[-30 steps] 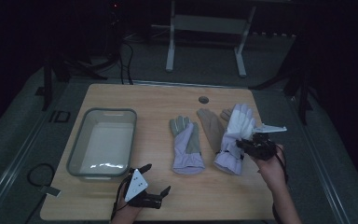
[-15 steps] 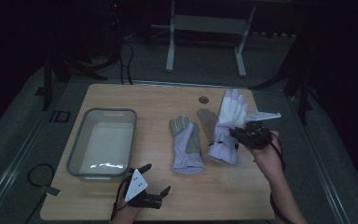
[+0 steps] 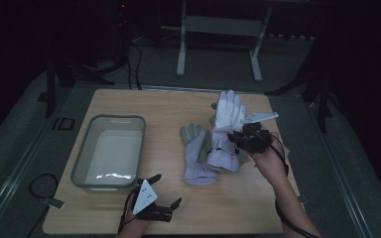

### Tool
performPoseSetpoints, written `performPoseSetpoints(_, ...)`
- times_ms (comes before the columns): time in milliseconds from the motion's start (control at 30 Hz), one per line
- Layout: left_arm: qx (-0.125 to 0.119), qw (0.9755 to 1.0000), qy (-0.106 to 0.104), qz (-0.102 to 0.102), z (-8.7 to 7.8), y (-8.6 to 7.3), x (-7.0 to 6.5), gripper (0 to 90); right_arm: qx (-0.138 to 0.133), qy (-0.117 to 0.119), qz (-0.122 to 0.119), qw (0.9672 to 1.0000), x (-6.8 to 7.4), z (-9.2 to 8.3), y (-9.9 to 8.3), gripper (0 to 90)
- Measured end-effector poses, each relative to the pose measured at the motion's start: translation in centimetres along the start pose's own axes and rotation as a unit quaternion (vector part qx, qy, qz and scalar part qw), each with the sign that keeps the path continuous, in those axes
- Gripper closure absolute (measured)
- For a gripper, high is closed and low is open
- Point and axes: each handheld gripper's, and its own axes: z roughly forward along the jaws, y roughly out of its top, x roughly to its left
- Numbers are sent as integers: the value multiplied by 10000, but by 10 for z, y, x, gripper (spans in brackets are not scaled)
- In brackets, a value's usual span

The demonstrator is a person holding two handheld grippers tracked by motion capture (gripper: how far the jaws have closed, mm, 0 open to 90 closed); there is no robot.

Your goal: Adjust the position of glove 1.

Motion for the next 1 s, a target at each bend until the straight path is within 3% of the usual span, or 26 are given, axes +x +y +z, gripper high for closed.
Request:
performPoseSetpoints(300,-1,10000,-13,39,0,0,-1,1,221,189,-243,9993,21,24,11,804)
performPoseSetpoints(633,-2,10000,-18,60,0,0,-1,1,641,329,-403,9966,39,62,9,804)
performPoseSetpoints(800,-4,10000,-17,67,0,0,-1,1,960,334,-393,9940,41,88,3,803)
performPoseSetpoints(1000,7,10000,-20,65,0,0,-1,2,1130,328,-340,9925,42,108,-3,800)
